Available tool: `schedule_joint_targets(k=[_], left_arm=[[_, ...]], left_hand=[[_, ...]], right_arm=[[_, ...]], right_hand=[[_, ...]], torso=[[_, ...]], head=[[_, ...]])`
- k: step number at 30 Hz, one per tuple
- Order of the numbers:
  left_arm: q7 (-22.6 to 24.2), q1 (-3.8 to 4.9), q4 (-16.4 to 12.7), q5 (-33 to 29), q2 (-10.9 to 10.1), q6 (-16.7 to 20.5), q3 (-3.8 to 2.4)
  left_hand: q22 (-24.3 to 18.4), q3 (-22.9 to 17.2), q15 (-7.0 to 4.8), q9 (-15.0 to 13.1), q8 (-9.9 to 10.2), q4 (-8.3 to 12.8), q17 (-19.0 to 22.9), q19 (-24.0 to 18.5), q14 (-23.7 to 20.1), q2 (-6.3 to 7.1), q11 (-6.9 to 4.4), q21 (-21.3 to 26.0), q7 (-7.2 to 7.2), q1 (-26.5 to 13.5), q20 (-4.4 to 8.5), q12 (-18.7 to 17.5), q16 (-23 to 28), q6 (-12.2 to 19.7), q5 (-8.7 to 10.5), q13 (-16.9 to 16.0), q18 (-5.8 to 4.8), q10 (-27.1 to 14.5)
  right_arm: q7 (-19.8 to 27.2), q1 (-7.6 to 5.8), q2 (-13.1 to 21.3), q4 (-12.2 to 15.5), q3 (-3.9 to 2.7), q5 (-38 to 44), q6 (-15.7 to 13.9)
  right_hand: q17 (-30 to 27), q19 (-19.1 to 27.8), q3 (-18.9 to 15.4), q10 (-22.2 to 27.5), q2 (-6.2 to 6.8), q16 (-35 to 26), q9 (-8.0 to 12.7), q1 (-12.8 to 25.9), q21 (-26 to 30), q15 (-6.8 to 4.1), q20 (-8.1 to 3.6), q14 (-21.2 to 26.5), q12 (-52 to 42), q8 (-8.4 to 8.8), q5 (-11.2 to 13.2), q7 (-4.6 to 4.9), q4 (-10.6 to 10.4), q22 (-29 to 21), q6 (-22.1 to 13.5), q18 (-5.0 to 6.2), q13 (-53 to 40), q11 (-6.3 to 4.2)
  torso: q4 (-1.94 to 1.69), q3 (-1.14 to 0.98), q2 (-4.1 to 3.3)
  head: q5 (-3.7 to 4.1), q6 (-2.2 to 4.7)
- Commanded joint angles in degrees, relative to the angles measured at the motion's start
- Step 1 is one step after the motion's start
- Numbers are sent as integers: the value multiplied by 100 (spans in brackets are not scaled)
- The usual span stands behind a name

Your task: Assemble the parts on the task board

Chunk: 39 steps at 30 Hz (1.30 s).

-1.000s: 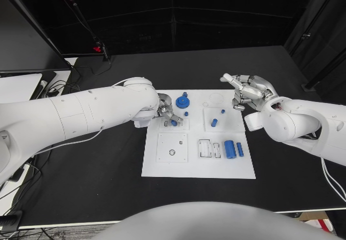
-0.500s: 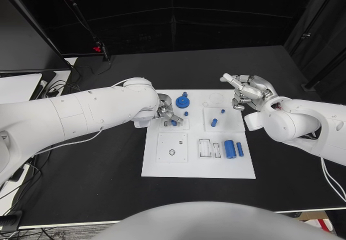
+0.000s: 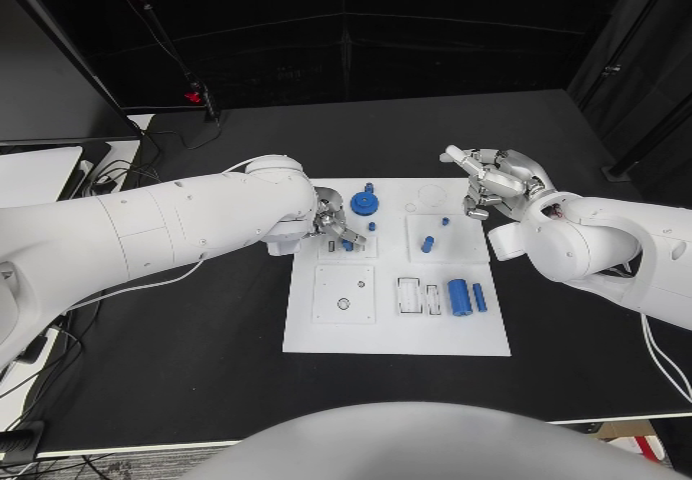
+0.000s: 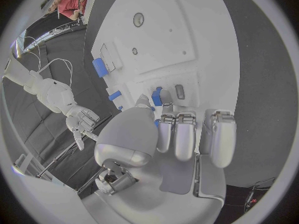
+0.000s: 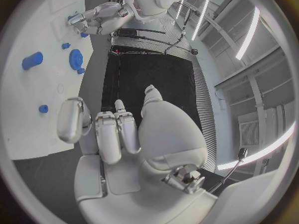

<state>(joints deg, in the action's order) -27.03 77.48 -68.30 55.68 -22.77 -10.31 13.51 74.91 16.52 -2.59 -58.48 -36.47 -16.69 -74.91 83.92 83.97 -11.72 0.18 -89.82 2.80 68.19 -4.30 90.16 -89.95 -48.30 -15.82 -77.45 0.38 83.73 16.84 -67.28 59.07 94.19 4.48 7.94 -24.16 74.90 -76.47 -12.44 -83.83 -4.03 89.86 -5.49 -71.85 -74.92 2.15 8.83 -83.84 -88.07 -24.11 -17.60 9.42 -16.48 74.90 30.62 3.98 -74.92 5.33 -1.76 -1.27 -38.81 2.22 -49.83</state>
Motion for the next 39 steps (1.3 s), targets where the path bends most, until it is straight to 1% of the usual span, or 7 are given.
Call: schedule_joint_targets(k=[1,5,10,14,19,24,39], left_arm=[[70,-4,-9,-28,-2,-54,3],[86,-4,-15,-32,0,-100,3],[91,-4,-1,-37,17,-140,3],[89,-5,28,-39,27,-162,3],[84,-5,37,-39,25,-185,3],[75,-5,31,-39,24,-140,3],[108,-5,9,-39,11,27,3]], left_hand=[[1509,27,0,-41,-44,-2,-1509,608,603,-51,-58,-18,-2,-4,-1,-16,-5,36,17,-1255,-38,627],[1509,35,-2,-77,-84,-4,-1509,608,603,-61,-60,-18,-6,-2,1,-16,-5,42,15,-1255,-38,627],[1509,37,-3,-86,-90,-7,-1509,608,603,-75,-61,-18,-7,-6,2,-16,-5,53,14,-1255,-38,627],[1509,55,-4,-69,-48,-10,-1509,608,603,-111,-56,-18,2,-25,4,-16,-5,128,10,-1255,-38,627],[1509,122,3,7,43,-13,-1509,608,603,-132,-33,-18,30,-106,3,-16,-5,186,14,-1255,-38,627],[1509,211,15,56,81,-16,-1509,608,603,-150,-12,-18,52,-245,-3,-16,-5,194,25,-1255,-38,627],[1509,261,24,43,43,-8,-1509,608,603,-180,-5,-18,56,-335,-10,-16,-5,170,44,-1255,-38,627]], right_arm=[[19,-7,-3,8,-3,-16,49],[17,-7,-4,6,-3,-16,45],[13,-7,-5,2,-3,-16,44],[12,-7,-6,2,-3,-16,45],[8,-7,-2,3,-3,-15,47],[3,-7,-5,1,-3,-15,51],[-10,-6,-21,-8,-2,-15,65]], right_hand=[[1510,35,-27,-207,-54,14,-9,6,37,37,-3,-616,-3,-34,-13,105,-5,829,-48,52,-1217,39],[1510,35,-27,-207,-54,14,-9,6,37,37,-3,-616,-3,-34,-13,105,-5,829,-48,52,-1217,39],[1510,35,-27,-207,-54,14,-9,6,37,37,-3,-616,-3,-34,-13,105,-5,829,-48,52,-1217,39],[1510,35,-27,-207,-54,14,-9,6,37,37,-3,-616,-3,-34,-13,105,-5,829,-48,52,-1217,39],[1510,35,-27,-207,-54,14,-9,6,37,37,-3,-616,-3,-34,-13,105,-5,829,-48,52,-1217,39],[1510,35,-28,-205,-55,14,-9,6,38,37,-3,-616,-3,-38,-13,105,-4,829,-50,52,-1216,39],[1510,36,-31,-201,-58,14,-9,6,39,38,-2,-616,-1,-49,-14,105,-2,829,-54,53,-1211,40]], torso=[[-3,-1,-2],[3,1,0],[0,1,2],[4,2,2],[-2,1,-1],[-3,1,-1],[0,2,1]], head=[[4,-10],[-7,-14],[-1,-11],[5,-12],[15,-8],[8,-3],[19,8]])
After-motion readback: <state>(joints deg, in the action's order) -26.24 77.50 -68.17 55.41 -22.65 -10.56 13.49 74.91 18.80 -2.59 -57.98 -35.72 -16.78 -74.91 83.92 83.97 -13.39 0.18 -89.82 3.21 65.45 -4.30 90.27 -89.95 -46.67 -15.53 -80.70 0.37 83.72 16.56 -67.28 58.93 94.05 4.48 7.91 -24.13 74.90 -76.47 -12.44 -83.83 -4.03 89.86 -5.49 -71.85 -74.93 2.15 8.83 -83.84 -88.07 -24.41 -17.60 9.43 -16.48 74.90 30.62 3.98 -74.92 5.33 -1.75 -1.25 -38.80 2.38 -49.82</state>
